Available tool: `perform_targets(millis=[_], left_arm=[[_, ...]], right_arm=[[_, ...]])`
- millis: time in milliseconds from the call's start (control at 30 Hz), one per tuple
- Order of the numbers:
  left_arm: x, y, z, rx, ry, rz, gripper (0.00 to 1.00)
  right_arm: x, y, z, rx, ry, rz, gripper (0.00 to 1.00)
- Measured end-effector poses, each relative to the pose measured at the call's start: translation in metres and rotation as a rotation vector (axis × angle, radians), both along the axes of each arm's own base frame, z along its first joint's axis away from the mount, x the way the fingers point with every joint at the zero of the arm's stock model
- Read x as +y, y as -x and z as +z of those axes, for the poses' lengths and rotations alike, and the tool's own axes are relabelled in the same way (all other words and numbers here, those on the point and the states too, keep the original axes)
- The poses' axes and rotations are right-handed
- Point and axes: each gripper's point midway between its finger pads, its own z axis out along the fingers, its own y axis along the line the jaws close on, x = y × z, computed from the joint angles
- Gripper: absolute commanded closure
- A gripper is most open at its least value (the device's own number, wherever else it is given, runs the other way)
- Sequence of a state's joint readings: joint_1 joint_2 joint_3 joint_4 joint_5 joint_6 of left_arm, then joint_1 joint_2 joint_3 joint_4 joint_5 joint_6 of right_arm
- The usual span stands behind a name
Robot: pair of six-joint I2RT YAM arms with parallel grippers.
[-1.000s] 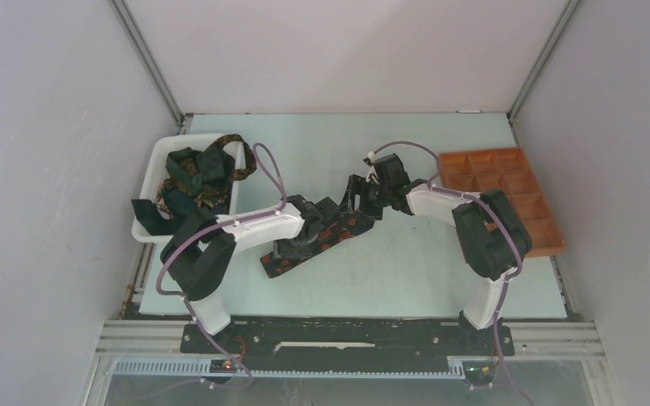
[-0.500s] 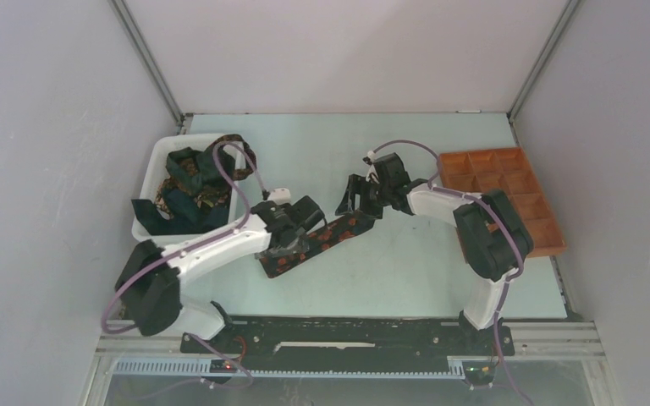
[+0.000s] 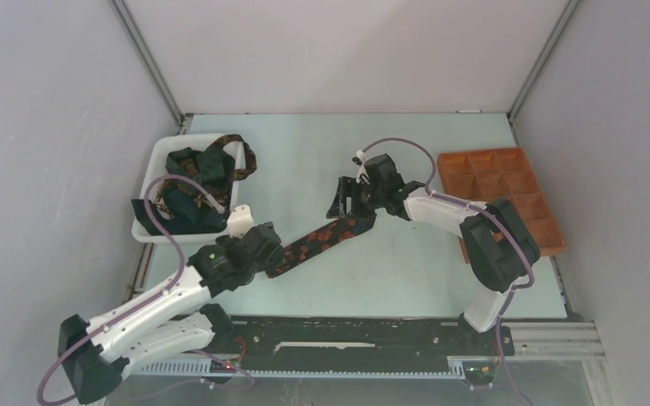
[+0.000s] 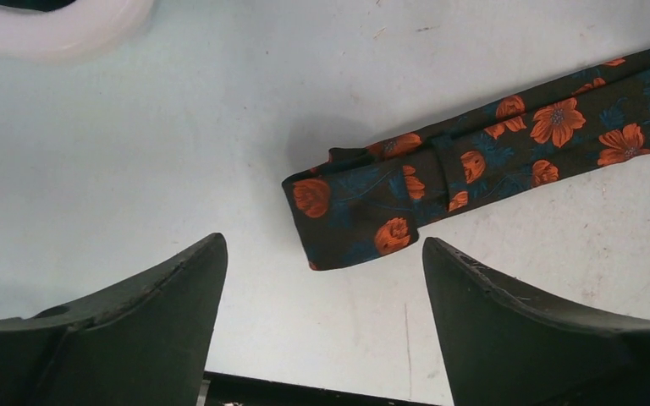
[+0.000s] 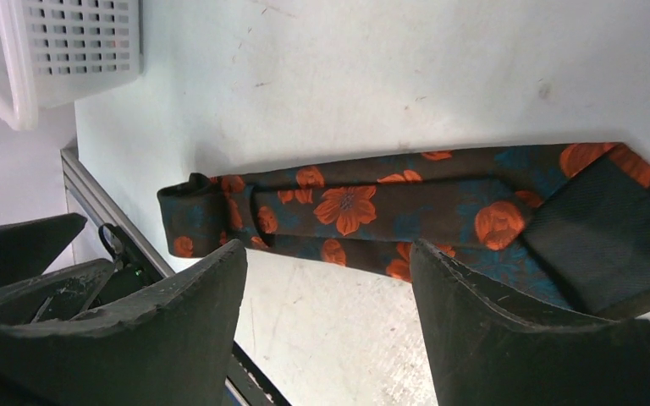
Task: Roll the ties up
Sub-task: Roll the tie at the center of the board.
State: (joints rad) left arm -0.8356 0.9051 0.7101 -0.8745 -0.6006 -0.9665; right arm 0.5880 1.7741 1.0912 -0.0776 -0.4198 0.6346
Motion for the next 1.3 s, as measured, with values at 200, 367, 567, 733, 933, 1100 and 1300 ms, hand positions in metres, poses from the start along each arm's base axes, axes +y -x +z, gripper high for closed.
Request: perform_targets(millis=[200,367,567,733,933,1100,1300], left_arm=[[0.01,0.01,-0.007,-0.094,0.116,0.002,0.0],[0.012,0.015,-0.024,-0.101,0.189,0.015,0.03],[0.016,0.022,-0.045,-0.08,0.245,0.053,0.09],[0.024,0.022,-0.05,-0.082,0.3,0.135,0.16],[0.026,0.027,-0.061,-0.055,0.326,0.16,0.21],[0.026,0.029,-0.064,-0.058,0.336,0.158,0.22],[0.027,0.028,-0.063,-0.064,0.342,0.166,0.21]], right_arm=[[0.012,0.02,0.007,-0.021,0.019,0.049,0.29],[0.03,0.044,0.022,-0.052,0.008,0.117,0.3],[0.052,0.075,0.031,-0.067,-0.008,0.2,0.38],[0.067,0.098,0.033,-0.068,-0.02,0.259,0.45],[0.085,0.119,0.037,-0.069,-0.055,0.316,0.53],[0.101,0.129,0.038,-0.061,-0.104,0.346,0.59],[0.118,0.128,0.027,-0.033,-0.11,0.36,0.62]])
